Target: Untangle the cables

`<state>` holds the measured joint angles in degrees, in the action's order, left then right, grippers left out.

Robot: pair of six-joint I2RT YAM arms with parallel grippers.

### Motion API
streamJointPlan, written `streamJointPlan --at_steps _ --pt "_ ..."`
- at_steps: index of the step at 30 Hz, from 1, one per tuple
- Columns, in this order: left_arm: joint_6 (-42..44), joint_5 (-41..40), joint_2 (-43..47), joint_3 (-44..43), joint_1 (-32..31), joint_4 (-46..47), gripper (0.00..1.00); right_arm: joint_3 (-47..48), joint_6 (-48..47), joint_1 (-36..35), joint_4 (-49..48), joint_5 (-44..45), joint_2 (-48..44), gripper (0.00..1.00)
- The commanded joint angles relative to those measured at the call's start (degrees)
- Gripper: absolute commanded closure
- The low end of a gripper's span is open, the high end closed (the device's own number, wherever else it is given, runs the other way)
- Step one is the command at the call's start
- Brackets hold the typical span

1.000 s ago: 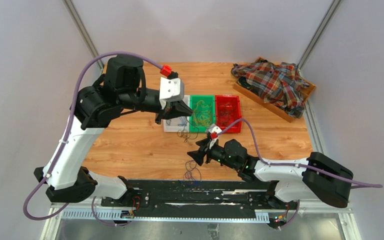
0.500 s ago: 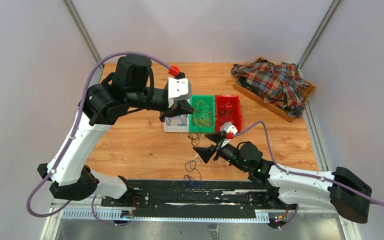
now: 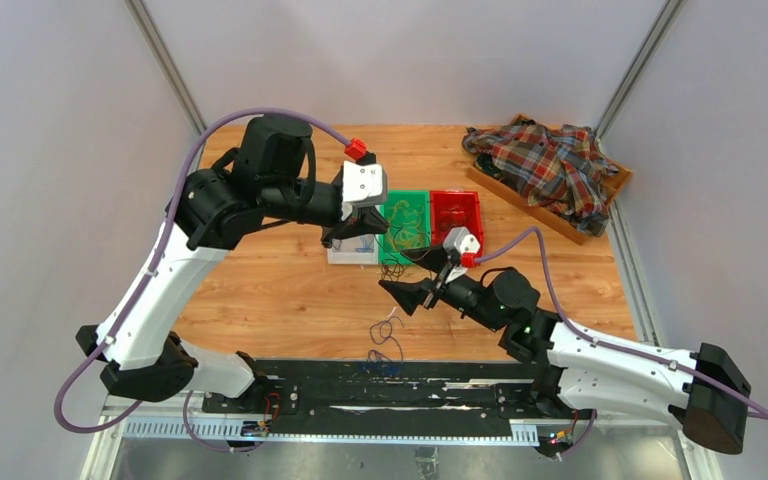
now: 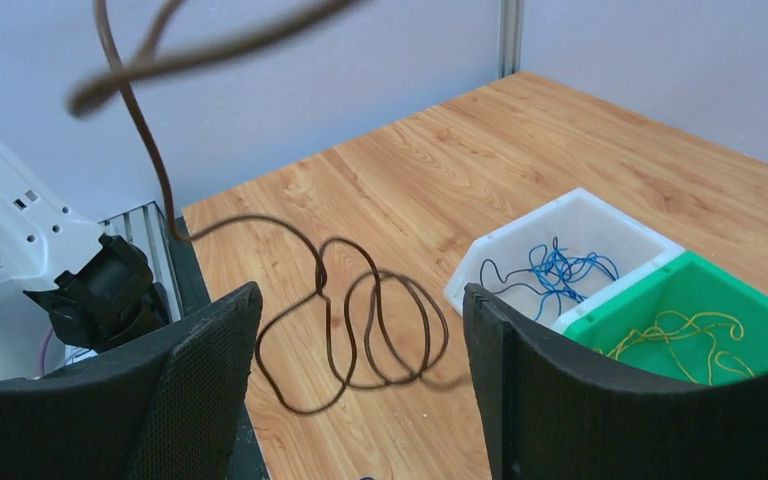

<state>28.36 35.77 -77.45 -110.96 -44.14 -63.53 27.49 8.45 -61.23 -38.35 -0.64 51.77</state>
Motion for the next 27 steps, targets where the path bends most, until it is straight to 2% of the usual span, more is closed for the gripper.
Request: streamJointPlan --at_steps 1,5,12,15,23,27 --pt "0.32 0.82 1.51 0.63 -0.55 0.42 1.00 4.29 -3.45 -0.64 1.47 -3.14 -0.08 0.26" --pt "-0.35 1.60 1.60 0.83 -0.67 0.42 1.00 7.31 -7.42 -0.64 2.40 -2.63 0.97 0.24" --pt "-1.52 2.66 1.52 0.22 -0.94 0.42 1.00 12.27 -11.49 -0.64 0.82 -3.58 5.62 0.30" --pt "-1.81 2.81 1.40 -0.19 -0.95 0.42 1.00 13.52 -10.63 -0.64 -0.97 -6.20 8.98 0.34" --pt "-1.38 2.39 1.42 -0.50 -0.95 0.42 1.00 11.31 -4.53 -1.01 -11.26 -10.97 15.48 0.37" --pt "-1.27 2.11 1.25 -1.73 -0.95 0.15 1.00 9.95 -2.71 -1.26 -13.92 -11.00 17.45 0.45"
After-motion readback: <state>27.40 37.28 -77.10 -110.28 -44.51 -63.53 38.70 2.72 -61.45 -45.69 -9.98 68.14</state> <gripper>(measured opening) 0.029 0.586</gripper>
